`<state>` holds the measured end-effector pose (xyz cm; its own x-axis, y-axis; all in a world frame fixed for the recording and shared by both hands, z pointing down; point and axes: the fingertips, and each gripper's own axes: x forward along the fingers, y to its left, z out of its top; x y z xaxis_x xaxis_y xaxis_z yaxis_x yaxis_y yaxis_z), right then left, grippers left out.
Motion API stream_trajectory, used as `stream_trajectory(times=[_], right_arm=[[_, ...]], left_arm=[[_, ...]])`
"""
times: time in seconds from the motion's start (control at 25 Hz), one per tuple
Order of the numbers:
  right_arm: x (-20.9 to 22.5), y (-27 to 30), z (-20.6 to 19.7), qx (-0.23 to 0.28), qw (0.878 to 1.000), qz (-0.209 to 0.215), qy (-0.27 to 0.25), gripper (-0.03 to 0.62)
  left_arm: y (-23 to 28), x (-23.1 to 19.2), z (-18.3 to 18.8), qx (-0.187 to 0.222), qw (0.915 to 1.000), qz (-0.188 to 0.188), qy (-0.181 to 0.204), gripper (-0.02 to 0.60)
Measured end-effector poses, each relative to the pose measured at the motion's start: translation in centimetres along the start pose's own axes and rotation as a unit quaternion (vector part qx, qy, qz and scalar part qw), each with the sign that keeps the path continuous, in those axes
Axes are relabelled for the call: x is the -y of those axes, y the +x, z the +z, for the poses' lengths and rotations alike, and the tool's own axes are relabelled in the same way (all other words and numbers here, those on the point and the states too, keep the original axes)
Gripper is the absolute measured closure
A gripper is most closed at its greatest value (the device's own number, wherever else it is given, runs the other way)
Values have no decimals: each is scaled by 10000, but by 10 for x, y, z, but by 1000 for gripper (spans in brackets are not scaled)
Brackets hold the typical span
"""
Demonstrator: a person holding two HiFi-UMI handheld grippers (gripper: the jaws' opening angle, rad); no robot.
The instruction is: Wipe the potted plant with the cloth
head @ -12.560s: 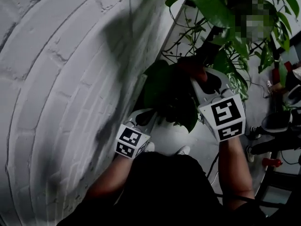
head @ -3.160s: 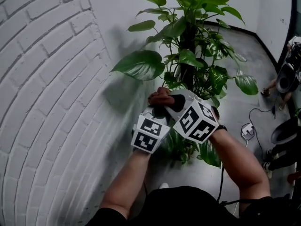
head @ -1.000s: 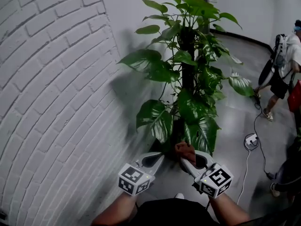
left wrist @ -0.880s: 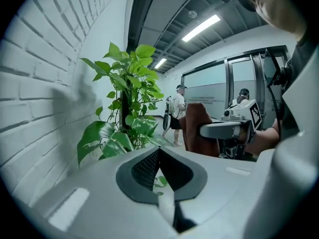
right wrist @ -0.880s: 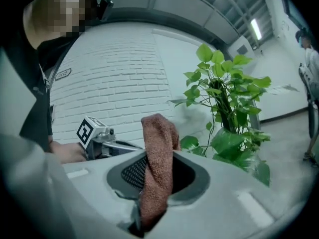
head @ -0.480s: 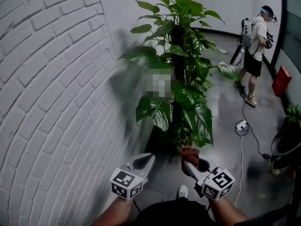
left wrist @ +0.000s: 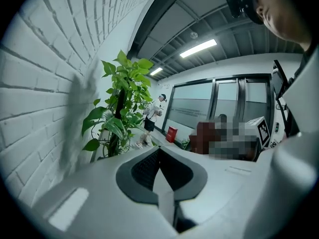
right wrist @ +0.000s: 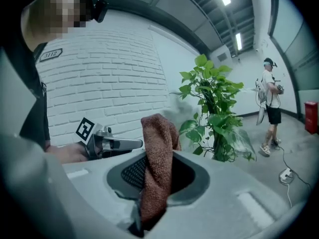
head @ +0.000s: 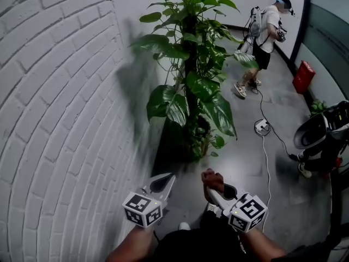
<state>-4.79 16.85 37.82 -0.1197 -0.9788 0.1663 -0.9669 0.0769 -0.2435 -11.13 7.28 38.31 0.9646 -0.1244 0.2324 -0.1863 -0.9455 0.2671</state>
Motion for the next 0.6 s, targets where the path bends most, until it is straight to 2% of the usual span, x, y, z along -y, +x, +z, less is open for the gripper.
stream_trajectory(times=[0.24,0.6], right_arm=[[-21,-9,-14,-49,10000,-60,-3,526],[-33,-8,-16,-81,9999,-52,-120,528]], left_arm=[[-21,12,-5,-47,9989,90,463,565],[-27,19,0,125,9987,56,491,565]])
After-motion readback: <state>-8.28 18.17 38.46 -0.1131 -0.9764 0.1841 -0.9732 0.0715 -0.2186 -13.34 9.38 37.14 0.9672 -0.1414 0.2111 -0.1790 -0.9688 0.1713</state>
